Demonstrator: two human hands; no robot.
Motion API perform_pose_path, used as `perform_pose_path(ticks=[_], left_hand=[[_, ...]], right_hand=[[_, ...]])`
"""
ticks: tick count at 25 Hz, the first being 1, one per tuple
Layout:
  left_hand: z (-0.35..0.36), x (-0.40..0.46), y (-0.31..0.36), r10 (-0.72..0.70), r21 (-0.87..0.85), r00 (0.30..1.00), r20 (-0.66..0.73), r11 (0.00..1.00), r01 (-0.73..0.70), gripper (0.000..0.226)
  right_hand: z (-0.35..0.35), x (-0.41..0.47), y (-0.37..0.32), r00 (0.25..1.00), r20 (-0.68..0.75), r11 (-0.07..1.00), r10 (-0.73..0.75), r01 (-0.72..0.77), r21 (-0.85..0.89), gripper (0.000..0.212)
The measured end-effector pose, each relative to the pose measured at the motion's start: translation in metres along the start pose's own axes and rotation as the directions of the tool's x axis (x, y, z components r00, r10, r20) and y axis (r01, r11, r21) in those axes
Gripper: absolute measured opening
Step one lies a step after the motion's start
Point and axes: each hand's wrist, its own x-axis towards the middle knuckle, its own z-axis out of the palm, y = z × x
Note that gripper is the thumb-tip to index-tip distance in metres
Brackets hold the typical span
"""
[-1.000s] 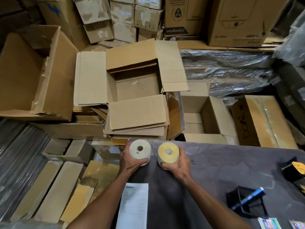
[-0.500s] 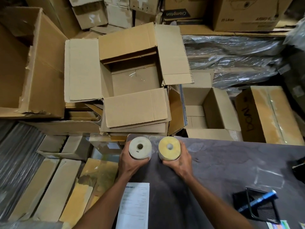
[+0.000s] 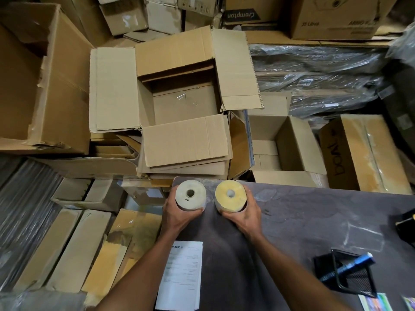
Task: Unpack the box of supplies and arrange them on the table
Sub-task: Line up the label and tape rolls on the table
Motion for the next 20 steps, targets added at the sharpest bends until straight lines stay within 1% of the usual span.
perform_pose_path(ticks=[8, 12, 14, 16, 20], left_hand=[[0.002, -0.007, -0.001, -0.028, -0.023, 1.0, -0.002, 0.999, 0.028, 0.105], [0.002, -0.01, 0.005, -0.08, -0.027, 0.996, 0.036, 0.996, 0.081, 0.12], [0.003, -0.015, 0.005, -0.141, -0.013, 0.99, 0.014, 0.99, 0.141, 0.124], [0.006, -0.025, 0.003, -0.191, -0.001, 0.981, -0.038, 0.982, 0.191, 0.124], [0.008, -0.045, -0.001, -0.196, -0.03, 0.977, -0.086, 0.98, 0.195, 0.115]], right_hand=[[0.003, -0.002, 0.006, 0.998, 0.037, 0.999, 0.048, -0.048, 0.012, 0.106], [0.001, -0.001, 0.006, 0.992, 0.069, 0.994, 0.107, -0.107, -0.007, 0.105], [0.0, -0.002, 0.006, 0.989, 0.077, 0.992, 0.13, -0.129, -0.018, 0.104], [0.0, -0.007, 0.011, 0.984, 0.091, 0.988, 0.152, -0.15, -0.024, 0.101], [-0.005, -0.021, 0.022, 0.977, 0.111, 0.983, 0.183, -0.178, -0.047, 0.093]])
